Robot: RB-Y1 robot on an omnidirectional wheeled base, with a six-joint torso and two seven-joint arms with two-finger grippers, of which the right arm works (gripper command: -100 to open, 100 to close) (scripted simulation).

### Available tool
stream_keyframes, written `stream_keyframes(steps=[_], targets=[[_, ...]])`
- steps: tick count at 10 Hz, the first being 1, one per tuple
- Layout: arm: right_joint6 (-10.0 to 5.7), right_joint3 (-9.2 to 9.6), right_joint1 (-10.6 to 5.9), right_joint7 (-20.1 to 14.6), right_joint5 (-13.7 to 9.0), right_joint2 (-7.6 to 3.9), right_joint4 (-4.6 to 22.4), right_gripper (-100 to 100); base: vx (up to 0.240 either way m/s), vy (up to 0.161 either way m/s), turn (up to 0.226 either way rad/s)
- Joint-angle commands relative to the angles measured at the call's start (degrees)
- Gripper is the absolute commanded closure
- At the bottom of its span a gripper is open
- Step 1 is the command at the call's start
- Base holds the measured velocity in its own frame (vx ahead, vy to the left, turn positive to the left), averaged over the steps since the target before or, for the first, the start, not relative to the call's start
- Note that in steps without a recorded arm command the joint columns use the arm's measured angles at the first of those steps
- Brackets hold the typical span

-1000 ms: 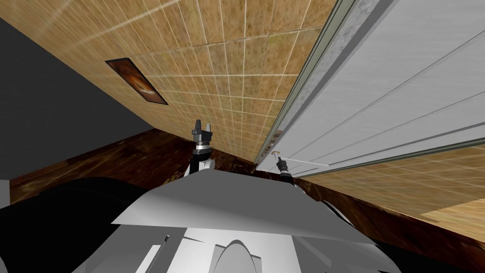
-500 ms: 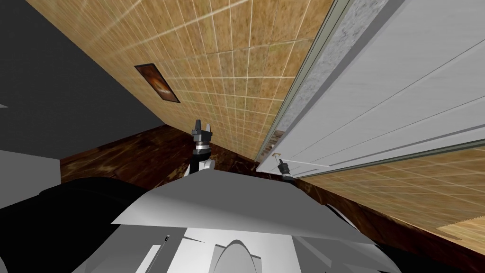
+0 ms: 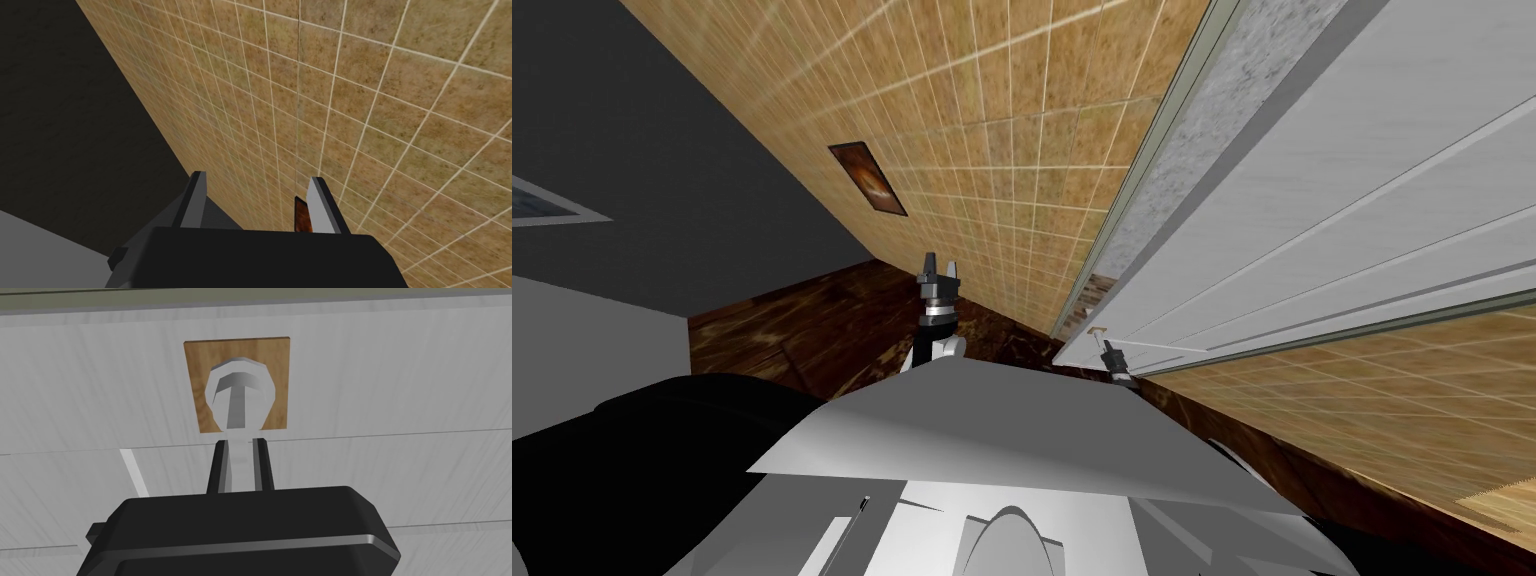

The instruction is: Pull the door open

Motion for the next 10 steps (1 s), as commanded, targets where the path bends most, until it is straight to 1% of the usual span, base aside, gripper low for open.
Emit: stream_keyframes(steps=[1,3,5,6,7,8,10], targets=[[-1.84,0.50,0.55,-0.8,-0.3,-0.83,0.8,100,-0.103,-0.040,0.114],[-1.84,0.50,0.55,-0.8,-0.3,-0.83,0.8,100,-0.064,-0.021,0.027],[-3.92,1.54,1.85,-1.7,-0.5,-1.81,1.1,100,-0.098,-0.035,0.114],[-3.74,1.45,0.61,-1.7,-0.2,-1.09,2.3,100,-0.067,-0.024,0.042],[-5.20,2.16,1.33,-2.0,-0.5,-1.38,2.8,100,-0.145,-0.069,0.177],[-5.52,2.31,1.50,-2.1,-0.6,-1.47,2.9,100,-0.201,-0.087,0.175],[-5.52,2.31,1.50,-2.1,-0.6,-1.47,2.9,100,-0.096,-0.026,0.015]])
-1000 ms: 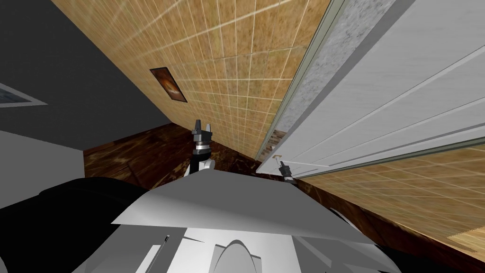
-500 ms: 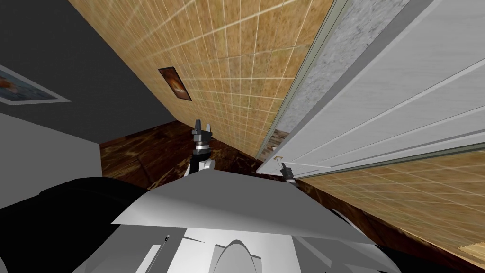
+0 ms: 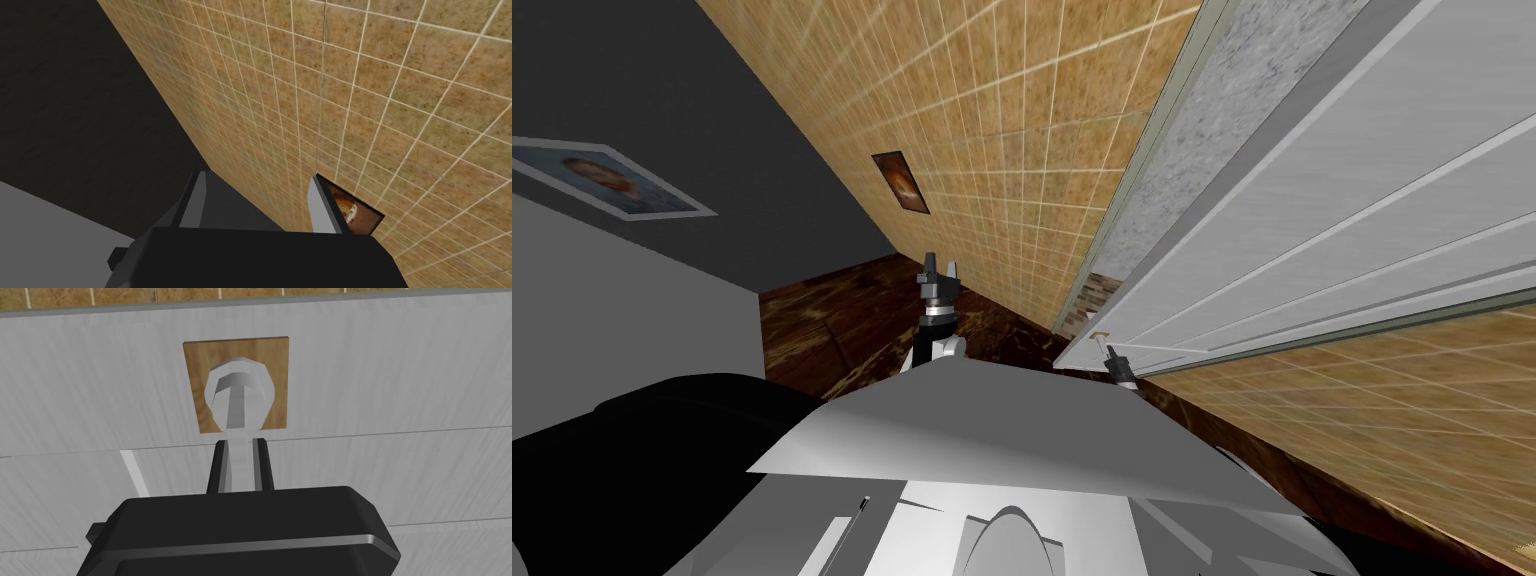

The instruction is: Pull the door open

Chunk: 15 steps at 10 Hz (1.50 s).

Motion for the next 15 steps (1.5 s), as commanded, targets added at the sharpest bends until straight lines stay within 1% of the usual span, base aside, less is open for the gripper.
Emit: stream_keyframes(steps=[1,2,3,4,6,7,8,9,10,11,12,13,15], targets=[[-1.80,0.43,0.05,-0.4,-0.3,-0.26,1.5,100,-0.125,-0.044,0.180],[-2.58,0.79,0.46,-0.6,-0.5,-0.47,1.8,100,-0.184,-0.096,0.221],[-2.58,0.79,0.46,-0.6,-0.5,-0.47,1.8,100,-0.130,-0.069,0.067],[-3.73,1.33,1.06,-0.8,-0.8,-0.78,2.1,100,-0.151,-0.062,0.159],[-5.02,1.92,1.74,-1.0,-1.1,-1.13,2.5,100,-0.204,-0.087,0.183],[-5.02,1.92,1.74,-1.0,-1.1,-1.13,2.5,100,-0.144,-0.051,0.024],[-4.49,2.03,1.89,-0.8,-1.0,-0.91,1.7,100,-0.051,-0.008,-0.006],[-3.04,1.23,2.28,-0.5,0.1,-0.33,0.2,100,-0.116,-0.044,0.077],[-3.04,1.23,2.28,-0.5,0.1,-0.33,0.3,100,-0.136,-0.058,0.065],[-3.04,1.23,2.28,-0.5,0.1,-0.33,1.4,100,-0.072,-0.024,0.014],[-3.04,1.23,2.28,-0.5,0.1,-0.33,0.2,100,-0.024,0.005,-0.022],[-1.36,0.23,2.59,0.0,1.2,0.16,-1.7,100,-0.123,-0.018,0.080],[-1.36,0.23,2.59,0.0,1.2,0.16,-0.9,100,-0.092,-0.042,0.035]])
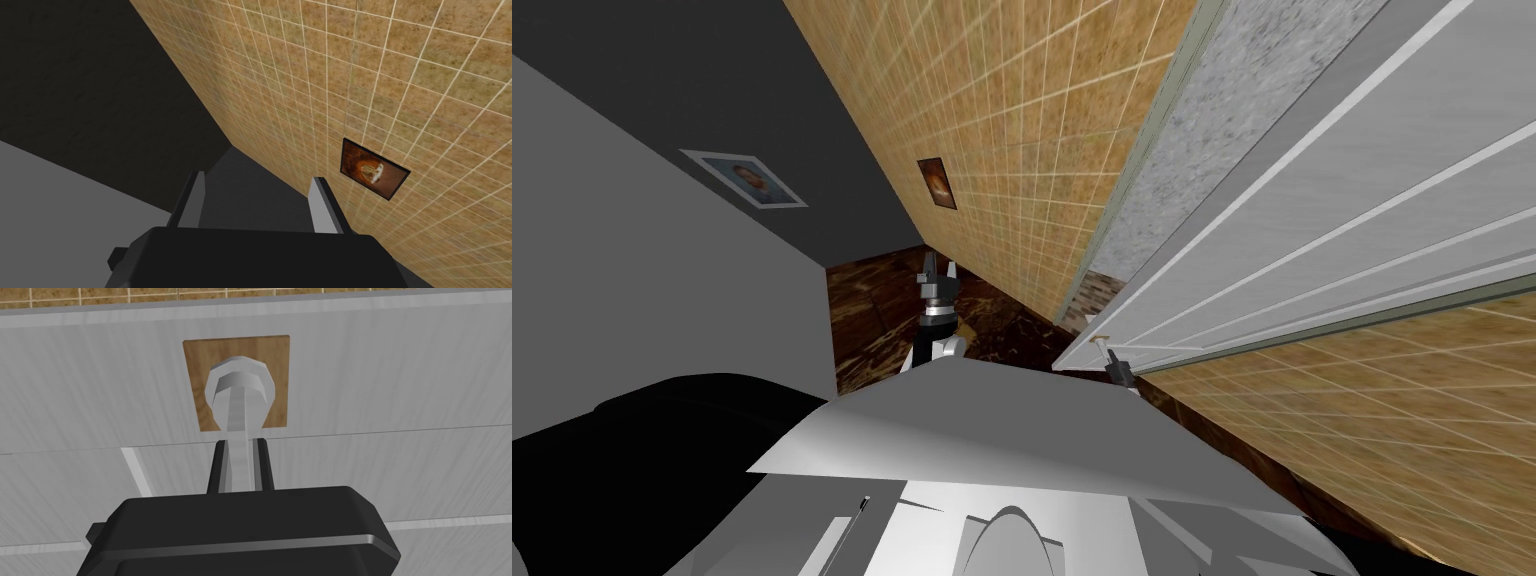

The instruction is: Pull the door open

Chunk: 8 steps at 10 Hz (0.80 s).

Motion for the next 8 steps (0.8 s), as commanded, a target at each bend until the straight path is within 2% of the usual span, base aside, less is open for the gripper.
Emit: stream_keyframes(steps=[1,2,4,6,8], targets=[[0.93,0.18,0.62,0.5,0.2,0.32,-1.6,100,-0.020,-0.001,-0.032],[3.05,-1.08,1.01,1.0,1.6,0.94,-4.1,100,-0.123,-0.046,0.095],[5.46,-2.50,1.46,1.6,3.1,1.63,-6.9,100,-0.233,-0.094,0.131],[5.46,-2.50,1.46,1.6,3.1,1.63,-6.9,100,-0.105,-0.033,0.006],[6.72,-3.25,1.70,1.9,4.0,1.99,-8.3,100,-0.055,-0.018,0.024]])
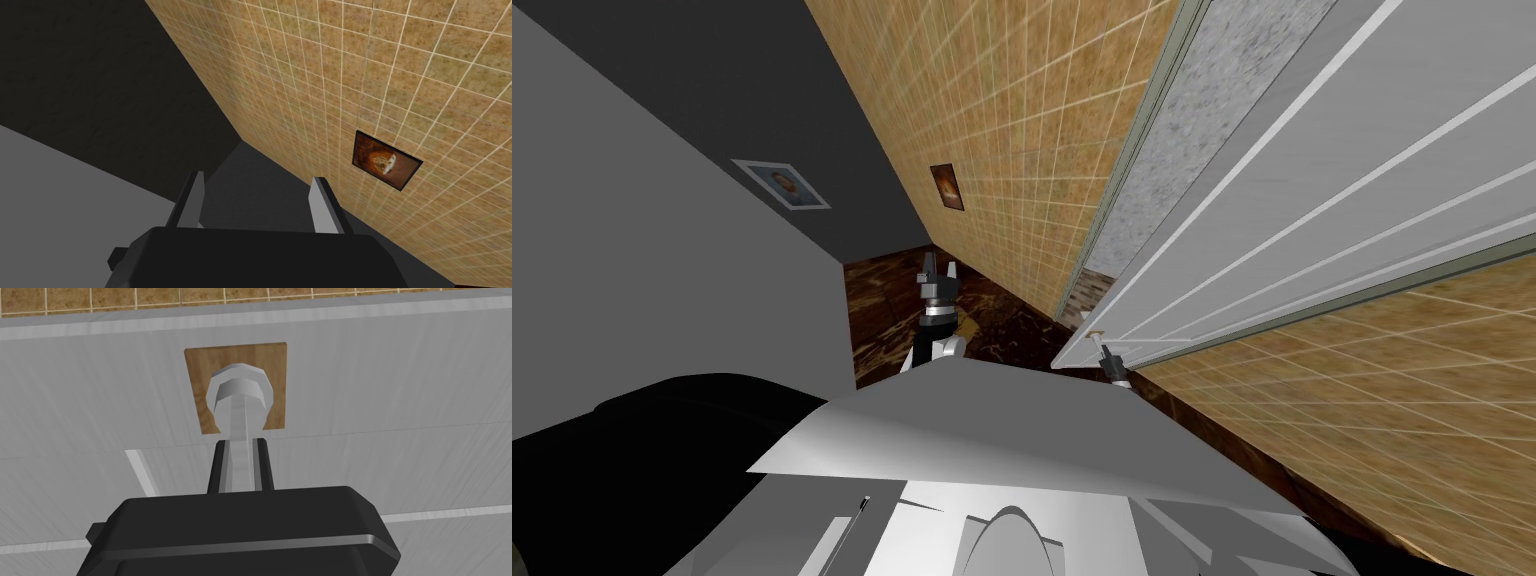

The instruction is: Pull the door open

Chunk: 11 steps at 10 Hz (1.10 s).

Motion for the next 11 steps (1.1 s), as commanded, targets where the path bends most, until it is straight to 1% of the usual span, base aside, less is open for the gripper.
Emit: stream_keyframes(steps=[1,2,4,5,6,7,9,11], targets=[[1.34,0.22,0.96,0.4,0.5,0.49,-2.3,100,-0.051,-0.021,0.033],[1.34,0.22,0.96,0.4,0.5,0.49,-2.3,100,-0.015,-0.013,0.005],[3.91,-1.30,1.44,1.0,2.2,1.23,-5.3,100,-0.101,-0.057,0.093],[3.91,-1.30,1.44,1.0,2.2,1.23,-3.8,100,-0.115,-0.060,0.074],[3.91,-1.30,1.44,1.0,2.2,1.23,-5.3,100,-0.062,-0.019,-0.023],[4.54,-1.68,1.56,1.2,2.6,1.41,-6.0,100,-0.061,-0.020,0.006],[6.98,-3.13,2.02,1.8,4.2,2.11,-8.9,100,-0.138,-0.088,0.095],[8.13,-3.81,2.24,2.0,5.0,2.44,-10.2,100,-0.136,-0.087,0.073]])
